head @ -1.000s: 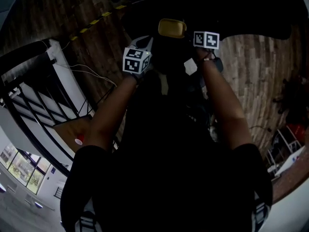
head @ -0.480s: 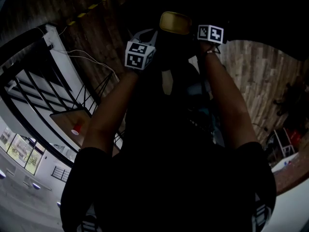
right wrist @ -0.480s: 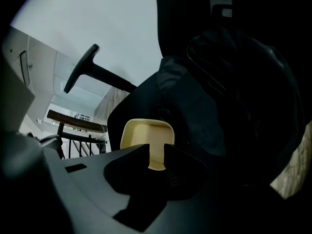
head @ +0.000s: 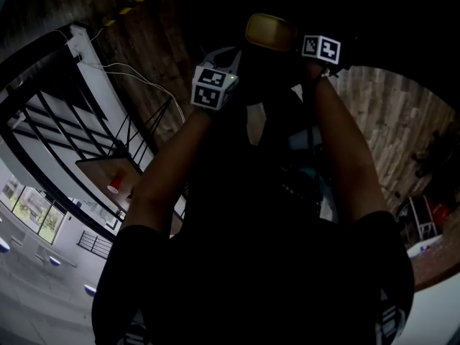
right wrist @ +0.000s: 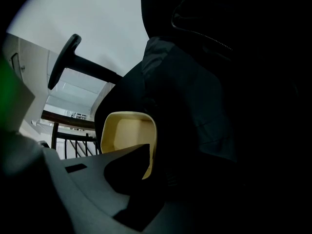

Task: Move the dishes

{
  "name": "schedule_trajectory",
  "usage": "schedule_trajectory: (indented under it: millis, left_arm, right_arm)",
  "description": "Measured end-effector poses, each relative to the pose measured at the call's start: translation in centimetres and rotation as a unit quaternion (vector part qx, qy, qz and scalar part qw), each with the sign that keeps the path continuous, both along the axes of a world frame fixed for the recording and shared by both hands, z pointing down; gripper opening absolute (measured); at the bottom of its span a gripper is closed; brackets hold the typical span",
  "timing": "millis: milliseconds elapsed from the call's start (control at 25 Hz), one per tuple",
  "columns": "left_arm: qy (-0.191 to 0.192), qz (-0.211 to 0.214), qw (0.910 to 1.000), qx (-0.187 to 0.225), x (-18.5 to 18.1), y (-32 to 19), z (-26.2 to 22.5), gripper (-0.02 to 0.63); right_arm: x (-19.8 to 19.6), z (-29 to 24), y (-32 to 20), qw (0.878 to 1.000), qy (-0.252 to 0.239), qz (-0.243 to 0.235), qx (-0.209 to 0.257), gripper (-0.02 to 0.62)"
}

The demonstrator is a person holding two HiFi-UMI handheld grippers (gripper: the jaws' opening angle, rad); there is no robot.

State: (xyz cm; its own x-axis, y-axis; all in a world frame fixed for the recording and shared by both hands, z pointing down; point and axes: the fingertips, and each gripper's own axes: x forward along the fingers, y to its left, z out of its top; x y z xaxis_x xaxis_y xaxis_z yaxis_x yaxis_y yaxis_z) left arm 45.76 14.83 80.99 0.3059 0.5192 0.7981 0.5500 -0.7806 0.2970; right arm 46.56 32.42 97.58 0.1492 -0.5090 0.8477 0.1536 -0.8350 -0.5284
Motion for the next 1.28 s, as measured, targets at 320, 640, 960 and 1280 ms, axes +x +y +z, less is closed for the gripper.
schedule_trajectory:
  millis: [320, 640, 960, 1280]
  left_arm:
    - [0.004, -0.007, 1.0000, 0.001, -0.4, -0.6, -0.3, -0.005]
    - [0.032, -0.010, 0.9994, -0.010, -1.6, -0.4, -2.9, -0.005]
    - [0.080, 0.006, 0.9963, -0.028, -1.1, -2.7, -7.7, -0.005]
    - [0.110, 0.006, 0.9924, -0.055, -1.5, -6.5, -13.0, -0.005]
  right_arm:
    - [-0.3, 0.0, 0.1, 1.000, -0.012, 0.015, 0.001, 0.018]
    - [-1.0, -4.4, -0.3, 0.999, 0.024, 0.022, 0.007, 0.017]
    - [-1.6, -11.7, -2.7, 0.997, 0.069, 0.029, 0.002, 0.017]
    - [-2.4, -19.4, -5.3, 0.992, 0.120, 0.050, -0.011, 0.017]
